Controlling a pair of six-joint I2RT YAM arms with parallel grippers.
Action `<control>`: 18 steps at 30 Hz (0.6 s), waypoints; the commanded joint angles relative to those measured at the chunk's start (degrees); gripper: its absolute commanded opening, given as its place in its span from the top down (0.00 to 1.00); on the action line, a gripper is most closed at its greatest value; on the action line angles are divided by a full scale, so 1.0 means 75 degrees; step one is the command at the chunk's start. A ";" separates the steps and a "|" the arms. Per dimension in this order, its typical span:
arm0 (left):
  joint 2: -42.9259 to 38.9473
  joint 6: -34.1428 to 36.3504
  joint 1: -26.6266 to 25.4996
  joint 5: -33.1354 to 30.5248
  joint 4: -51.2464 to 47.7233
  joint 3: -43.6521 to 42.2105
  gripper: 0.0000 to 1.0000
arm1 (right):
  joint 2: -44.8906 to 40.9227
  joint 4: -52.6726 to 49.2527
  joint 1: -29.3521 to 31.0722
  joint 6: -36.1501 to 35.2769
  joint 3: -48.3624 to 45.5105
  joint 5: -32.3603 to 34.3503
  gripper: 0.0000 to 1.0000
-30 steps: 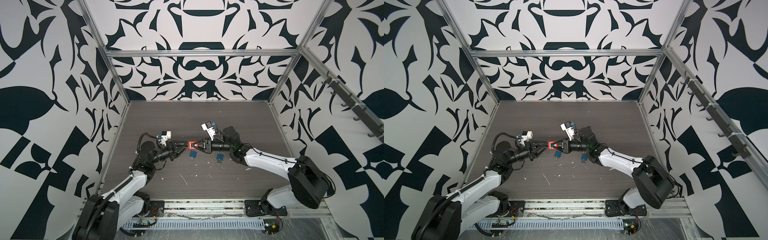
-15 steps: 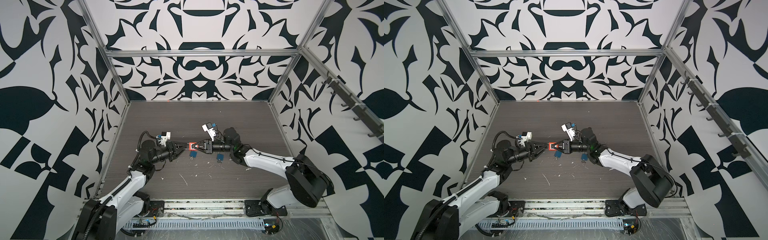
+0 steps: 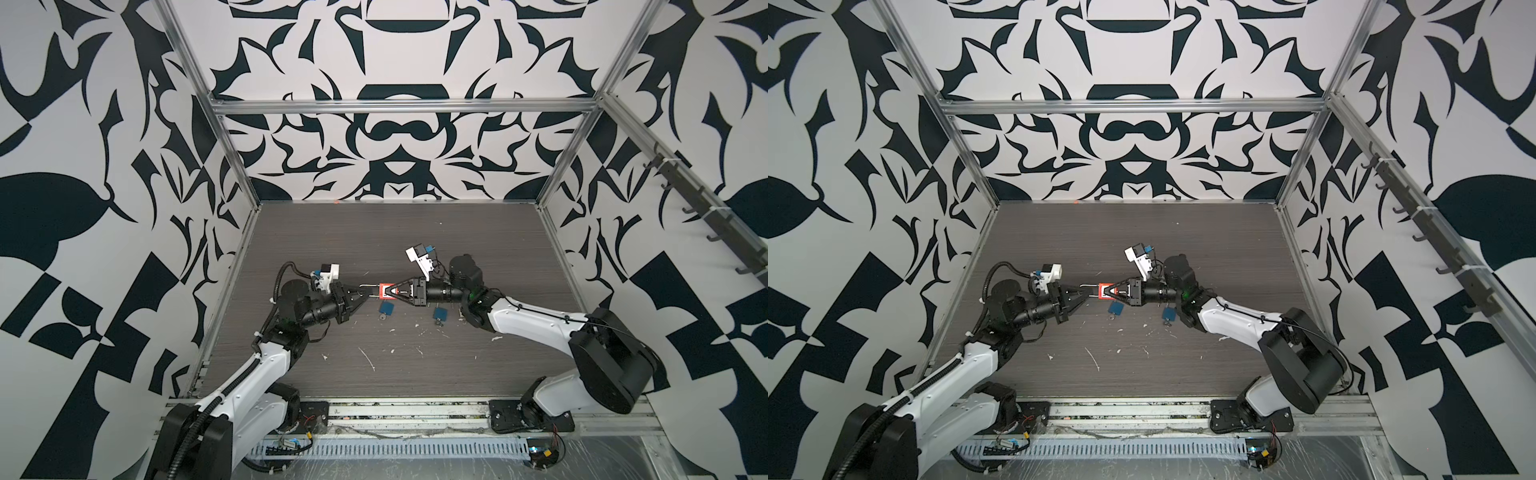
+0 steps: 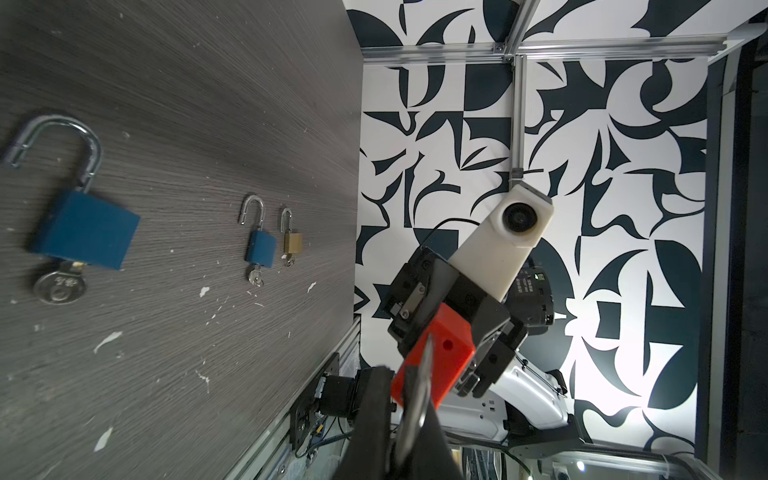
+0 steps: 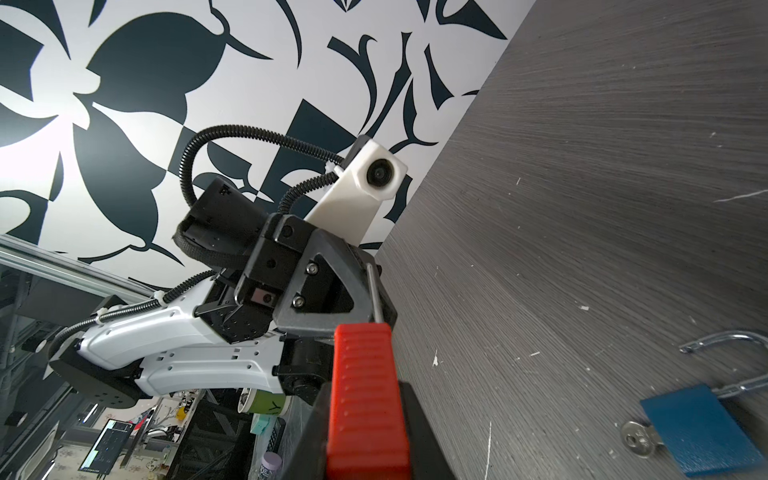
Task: Lock with the key
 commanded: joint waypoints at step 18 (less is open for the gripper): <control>-0.1143 0.0943 0.0021 0.0174 -0.0264 0.0399 1.00 | 0.1709 0.4081 -0.0333 0.2984 -0.0025 -0.0590 1.00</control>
